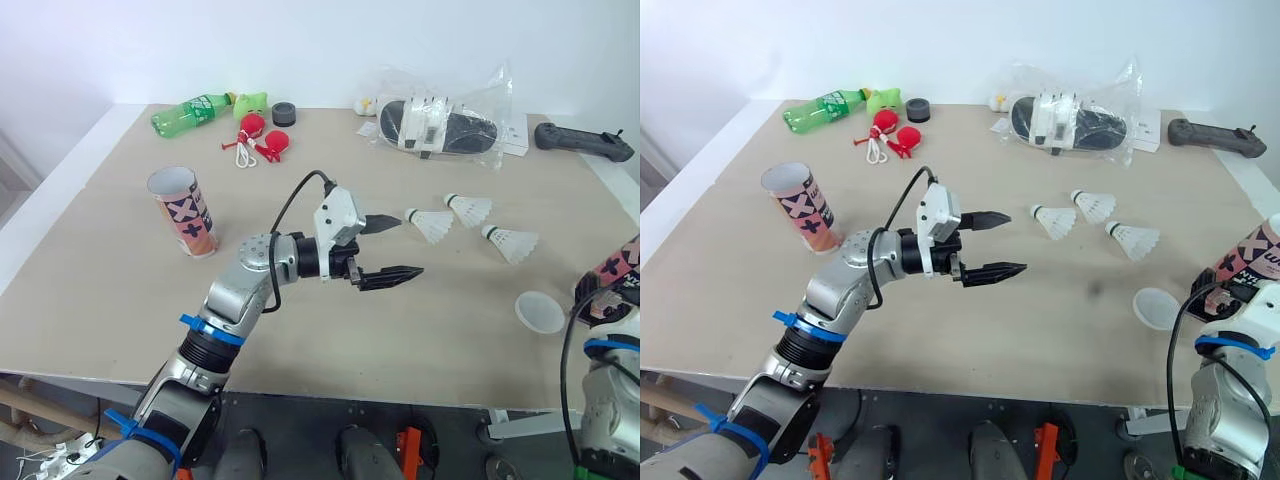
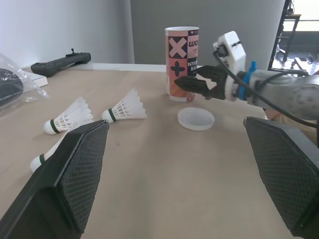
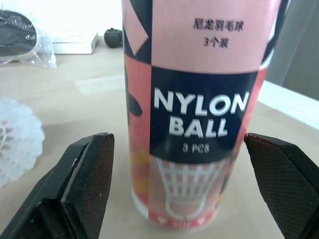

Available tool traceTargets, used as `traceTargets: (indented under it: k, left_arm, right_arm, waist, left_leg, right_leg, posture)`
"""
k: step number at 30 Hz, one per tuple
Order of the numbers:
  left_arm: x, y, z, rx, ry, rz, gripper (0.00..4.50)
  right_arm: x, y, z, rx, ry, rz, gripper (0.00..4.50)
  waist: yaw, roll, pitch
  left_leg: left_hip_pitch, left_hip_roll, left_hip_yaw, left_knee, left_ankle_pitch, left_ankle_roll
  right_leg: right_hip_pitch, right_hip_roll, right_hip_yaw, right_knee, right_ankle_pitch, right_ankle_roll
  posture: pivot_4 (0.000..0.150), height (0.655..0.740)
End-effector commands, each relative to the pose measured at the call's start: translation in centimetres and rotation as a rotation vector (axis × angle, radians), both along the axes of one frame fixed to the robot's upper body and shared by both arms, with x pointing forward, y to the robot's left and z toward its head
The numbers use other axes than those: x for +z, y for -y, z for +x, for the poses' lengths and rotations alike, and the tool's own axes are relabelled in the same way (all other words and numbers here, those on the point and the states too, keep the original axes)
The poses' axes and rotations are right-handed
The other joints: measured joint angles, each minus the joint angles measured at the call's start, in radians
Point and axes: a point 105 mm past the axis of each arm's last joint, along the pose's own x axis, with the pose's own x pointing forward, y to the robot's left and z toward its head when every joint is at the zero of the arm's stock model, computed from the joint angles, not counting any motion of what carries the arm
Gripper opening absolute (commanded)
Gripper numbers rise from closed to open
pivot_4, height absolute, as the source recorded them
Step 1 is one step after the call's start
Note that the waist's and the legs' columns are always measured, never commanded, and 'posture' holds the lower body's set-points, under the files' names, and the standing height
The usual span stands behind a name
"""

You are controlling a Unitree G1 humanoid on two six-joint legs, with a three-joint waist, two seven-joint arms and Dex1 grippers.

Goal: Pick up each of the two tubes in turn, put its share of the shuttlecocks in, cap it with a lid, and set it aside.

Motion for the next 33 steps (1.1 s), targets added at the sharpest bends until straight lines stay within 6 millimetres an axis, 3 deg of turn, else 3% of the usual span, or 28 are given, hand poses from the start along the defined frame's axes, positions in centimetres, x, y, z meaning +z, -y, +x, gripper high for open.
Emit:
traceTargets:
  k: [1, 6, 8, 13, 15, 17, 20, 26, 33]
  left_arm:
    - [0.8, -0.4, 0.0, 0.010, 0.026, -0.032, 4.50]
    - [0.5, -1.4, 0.4, 0.059, 0.019, -0.034, 4.50]
    - [0.5, -2.4, 0.9, 0.113, 0.014, -0.048, 4.50]
    - [0.1, -6.5, 1.1, 0.305, -0.017, -0.090, 4.50]
    - [-0.3, -8.2, 0.6, 0.398, -0.019, -0.098, 4.50]
    - [-0.7, -9.9, 0.4, 0.507, -0.019, -0.112, 4.50]
    - [-1.5, -12.9, -0.1, 0.715, -0.009, -0.136, 4.50]
    - [-2.6, -18.7, -2.3, 1.123, -0.016, -0.196, 4.50]
    - [-5.8, -23.0, -3.2, 1.503, -0.085, -0.225, 4.50]
  right_arm:
    - [1.7, -0.7, -0.9, 0.006, 0.045, -0.034, 4.47]
    - [2.4, -2.3, -2.6, 0.070, 0.037, -0.062, 4.47]
    - [3.4, -4.3, -3.1, 0.178, 0.059, -0.076, 4.47]
    - [6.3, -12.8, -2.3, 0.712, 0.039, -0.083, 4.47]
    - [7.0, -17.3, -1.8, 0.985, -0.033, -0.119, 4.47]
    - [7.3, -20.6, -1.6, 1.191, -0.096, -0.161, 4.47]
    - [7.5, -23.8, -1.2, 1.435, -0.166, -0.218, 4.47]
    - [8.8, -27.1, 0.0, 1.693, -0.177, -0.277, 4.47]
    - [9.3, -29.6, 1.0, 1.855, -0.173, -0.325, 4.47]
  waist:
    - [0.001, 0.000, 0.000]
    - [0.002, 0.002, -0.001]
    - [0.002, 0.003, -0.002]
    - [-0.015, 0.005, -0.003]
    - [-0.019, 0.003, -0.002]
    - [-0.021, 0.001, -0.001]
    - [-0.020, -0.004, 0.000]
    - [-0.009, -0.013, 0.002]
    - [0.009, -0.016, 0.002]
  left_leg:
    - [0.000, 0.000, 0.000, 0.000, 0.000, 0.000]
    - [0.000, 0.000, 0.000, 0.000, 0.000, 0.000]
    - [0.000, 0.000, 0.000, 0.000, 0.000, 0.000]
    - [0.001, 0.001, 0.000, 0.000, 0.000, 0.000]
    - [0.001, 0.001, 0.000, 0.001, 0.001, 0.001]
    - [0.002, 0.000, 0.000, 0.002, 0.002, 0.002]
    - [0.004, 0.000, -0.001, 0.002, 0.003, 0.003]
    - [0.002, 0.000, -0.001, 0.003, 0.003, 0.003]
    - [-0.001, 0.000, -0.001, 0.004, 0.003, 0.003]
  right_leg:
    - [0.000, 0.000, 0.000, 0.000, 0.000, 0.000]
    - [0.000, 0.000, 0.000, 0.000, 0.000, 0.000]
    - [0.000, 0.000, 0.000, 0.000, 0.000, 0.000]
    - [0.000, 0.000, 0.001, 0.000, 0.000, 0.000]
    - [0.002, 0.000, 0.001, 0.000, 0.001, 0.001]
    - [0.003, 0.000, 0.001, 0.000, 0.003, 0.001]
    - [0.005, 0.001, 0.001, 0.000, 0.004, 0.000]
    - [0.005, 0.001, 0.000, -0.003, 0.005, 0.001]
    - [0.004, 0.000, 0.000, -0.005, 0.006, 0.002]
  posture:
    - [0.150, 0.7400]
    - [0.150, 0.7400]
    - [0.150, 0.7400]
    - [0.150, 0.7400]
    - [0.150, 0.7400]
    - [0.150, 0.7400]
    - [0.150, 0.7400]
    - [0.150, 0.7400]
    - [0.150, 0.7400]
